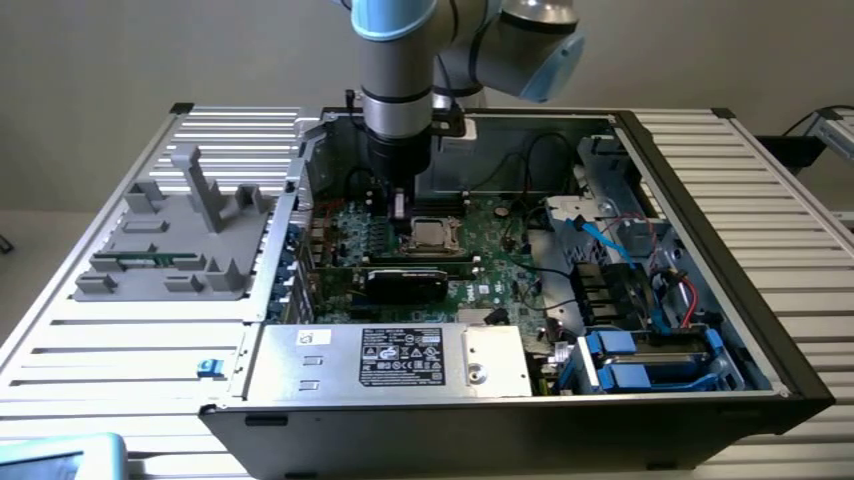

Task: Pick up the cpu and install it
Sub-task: 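Place the cpu into insertion slot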

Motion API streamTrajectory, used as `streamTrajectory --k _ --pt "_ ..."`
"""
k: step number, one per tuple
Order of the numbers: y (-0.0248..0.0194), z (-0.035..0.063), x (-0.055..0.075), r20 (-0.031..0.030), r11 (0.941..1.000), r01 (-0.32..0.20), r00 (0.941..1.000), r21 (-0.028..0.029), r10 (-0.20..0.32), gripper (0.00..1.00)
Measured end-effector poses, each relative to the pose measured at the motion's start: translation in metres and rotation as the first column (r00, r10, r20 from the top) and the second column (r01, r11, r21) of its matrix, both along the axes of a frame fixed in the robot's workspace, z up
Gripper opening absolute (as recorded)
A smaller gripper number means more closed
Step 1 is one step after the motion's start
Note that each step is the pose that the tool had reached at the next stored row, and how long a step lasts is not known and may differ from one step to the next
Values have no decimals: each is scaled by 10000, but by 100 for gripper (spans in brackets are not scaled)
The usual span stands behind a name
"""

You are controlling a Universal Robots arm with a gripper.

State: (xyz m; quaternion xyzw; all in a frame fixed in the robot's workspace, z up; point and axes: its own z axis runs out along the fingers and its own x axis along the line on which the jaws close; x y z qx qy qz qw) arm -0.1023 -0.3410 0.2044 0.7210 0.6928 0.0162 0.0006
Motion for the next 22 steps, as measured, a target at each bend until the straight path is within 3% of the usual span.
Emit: streamTrajectory --k 5,13,16,22 --pt "0 -10 -28 79 10000 1 10000 0 -1 11" --pt "0 75 -117 96 10000 2 10000 -5 -2 11" --pt "0 157 -179 110 10000 1 9999 -4 0 11" --pt "0 412 -279 128 10000 2 9999 -4 -2 11"
